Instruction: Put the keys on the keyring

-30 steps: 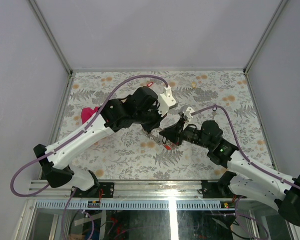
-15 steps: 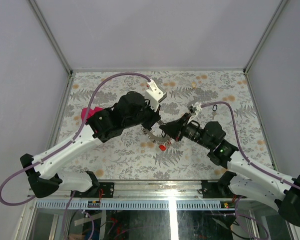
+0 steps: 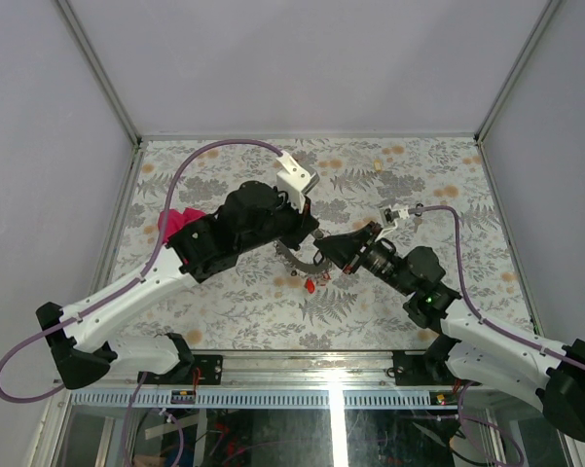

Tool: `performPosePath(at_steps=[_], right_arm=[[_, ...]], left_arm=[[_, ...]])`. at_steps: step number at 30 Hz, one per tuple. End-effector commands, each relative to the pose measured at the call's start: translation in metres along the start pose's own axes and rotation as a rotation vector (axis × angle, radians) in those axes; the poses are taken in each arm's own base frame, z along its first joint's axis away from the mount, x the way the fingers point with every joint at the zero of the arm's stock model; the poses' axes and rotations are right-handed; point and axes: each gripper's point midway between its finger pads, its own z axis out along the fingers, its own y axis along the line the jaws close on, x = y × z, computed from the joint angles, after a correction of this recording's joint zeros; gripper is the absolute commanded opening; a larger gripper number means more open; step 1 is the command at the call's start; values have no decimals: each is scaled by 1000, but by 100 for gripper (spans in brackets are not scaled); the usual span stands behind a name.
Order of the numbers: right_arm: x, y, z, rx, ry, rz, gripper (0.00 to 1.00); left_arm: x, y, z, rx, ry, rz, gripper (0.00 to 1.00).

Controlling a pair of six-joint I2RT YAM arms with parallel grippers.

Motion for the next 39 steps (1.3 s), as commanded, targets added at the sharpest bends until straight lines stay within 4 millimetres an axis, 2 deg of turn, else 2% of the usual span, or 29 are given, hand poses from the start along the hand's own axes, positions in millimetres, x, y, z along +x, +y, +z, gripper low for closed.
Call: performPosePath(at_steps=[1,6,12,18,25,39], right_arm=[[-66,65,-10,-244,-244,-18,0],[-72,62,-14,-229,-290,-4,0],[-77,48,-12,-140,-305,22,0],[-76,32,-15,-46,-294,9,0],[-69,28,-18,-23,-255,-33,0],[-64,64,-13,-175,-124,-220,0]], left_arm=[[-17,-6,4,16,-88,-30,0],[-15,-7,4,24,-82,-32,0],[-14,-9,3,35,-72,-20,0],[-9,-4,0,15,-47,9,0],[-10,0,-2,0,-31,41,0],[-2,1,6,11,8,50,0]])
